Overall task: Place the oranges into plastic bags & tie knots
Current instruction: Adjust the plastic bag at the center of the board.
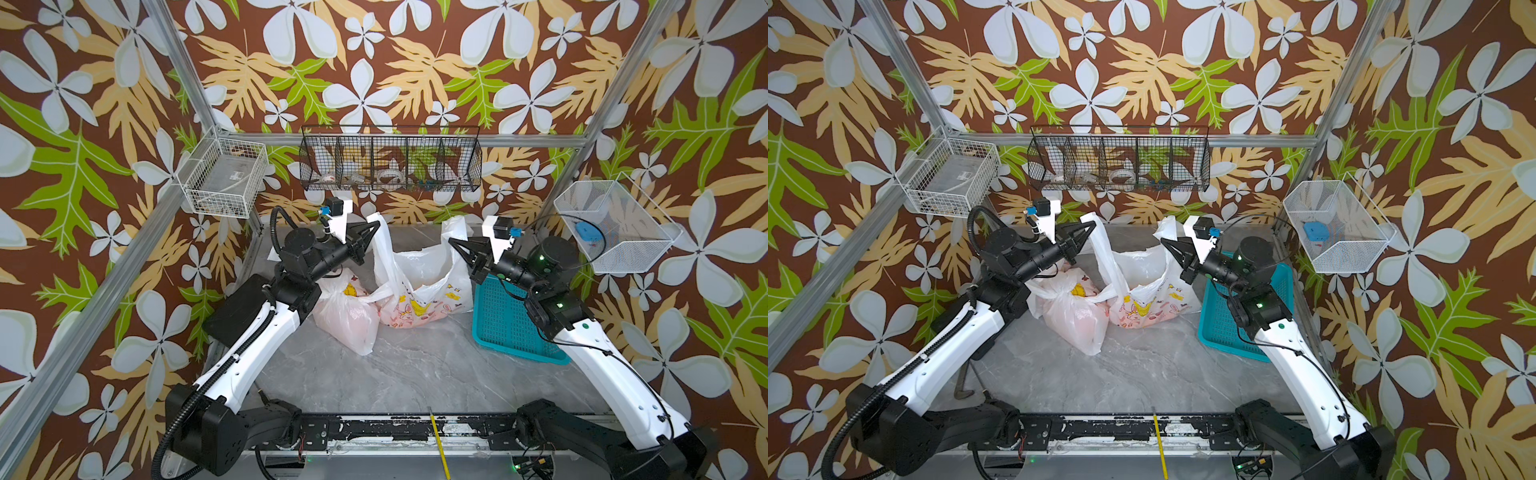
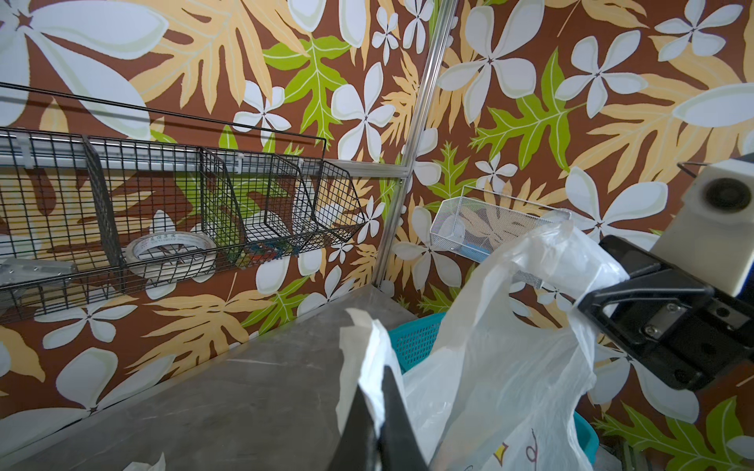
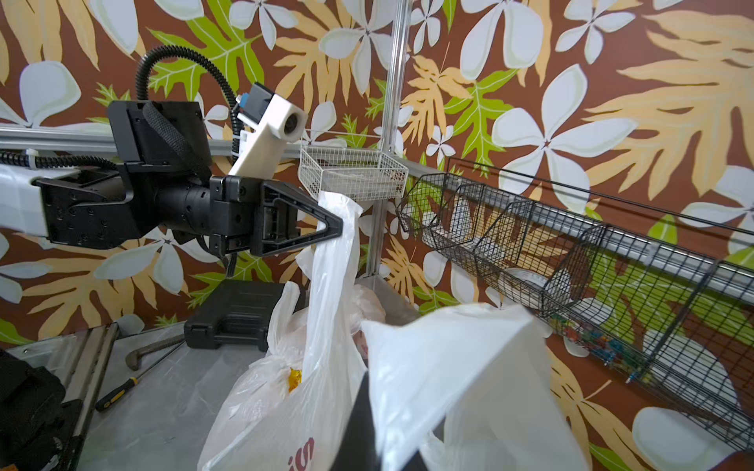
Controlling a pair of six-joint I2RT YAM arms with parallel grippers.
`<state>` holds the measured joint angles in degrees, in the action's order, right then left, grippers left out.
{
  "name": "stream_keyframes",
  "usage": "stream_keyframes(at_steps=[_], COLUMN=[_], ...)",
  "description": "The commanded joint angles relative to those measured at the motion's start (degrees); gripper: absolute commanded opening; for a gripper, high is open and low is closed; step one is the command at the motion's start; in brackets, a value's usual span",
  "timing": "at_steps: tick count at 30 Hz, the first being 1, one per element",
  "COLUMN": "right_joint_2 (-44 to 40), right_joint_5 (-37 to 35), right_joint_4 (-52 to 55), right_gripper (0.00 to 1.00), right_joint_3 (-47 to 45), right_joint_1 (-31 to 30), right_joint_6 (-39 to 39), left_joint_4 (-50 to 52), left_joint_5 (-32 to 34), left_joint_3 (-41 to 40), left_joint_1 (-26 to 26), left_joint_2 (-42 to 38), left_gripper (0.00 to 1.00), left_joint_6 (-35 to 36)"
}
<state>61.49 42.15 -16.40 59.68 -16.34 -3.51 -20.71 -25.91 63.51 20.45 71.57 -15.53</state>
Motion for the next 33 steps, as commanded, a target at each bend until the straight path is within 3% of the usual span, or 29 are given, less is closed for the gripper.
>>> stream_keyframes(at_steps=[1,9,16,22,30,31,33], right_joint_2=[-1.18,-4.03,-4.28,-6.64,-15.02,-15.42,-15.19], right_joint_5=[1.46,-0.67,0.15,0.0,2.28,2.0,2.58], right_joint_4=[-11.58,-13.15,-11.44,2.91,11.0,11.15,10.75], right_gripper=[0.0,0.0,0.01,0.44,0.95,1.0,0.99], right_joint_3=[-1.97,-4.18,-2.69,-2.04,-9.53,-10.43,-12.03], right_joint_1=[2.1,4.11,4.21,5.46,14.87,14.86,14.93], right_joint_6=[-6.22,-6.99,-6.7,0.58,0.22,0.3,0.05], left_joint_4=[3.13,3.06,2.7,-0.43,-0.28,-0.53,-1.08], left_joint_5=[5.73,9.12,8.19,4.34,4.43,4.19,4.03], left_joint_3=[0.35,-3.86,-4.87,-5.63,-4.99,-4.99,-4.93], left_joint_1=[-0.76,-7.02,-7.44,-7.45,-7.44,-7.45,-7.44], left_joint_2=[0.35,0.5,0.5,-0.03,1.18,1.35,1.48], left_gripper=[0.0,0.0,0.0,0.0,0.0,0.0,0.0], left_joint_6=[-0.89,-6.53,-5.35,-5.3,-5.95,-6.15,-6.61])
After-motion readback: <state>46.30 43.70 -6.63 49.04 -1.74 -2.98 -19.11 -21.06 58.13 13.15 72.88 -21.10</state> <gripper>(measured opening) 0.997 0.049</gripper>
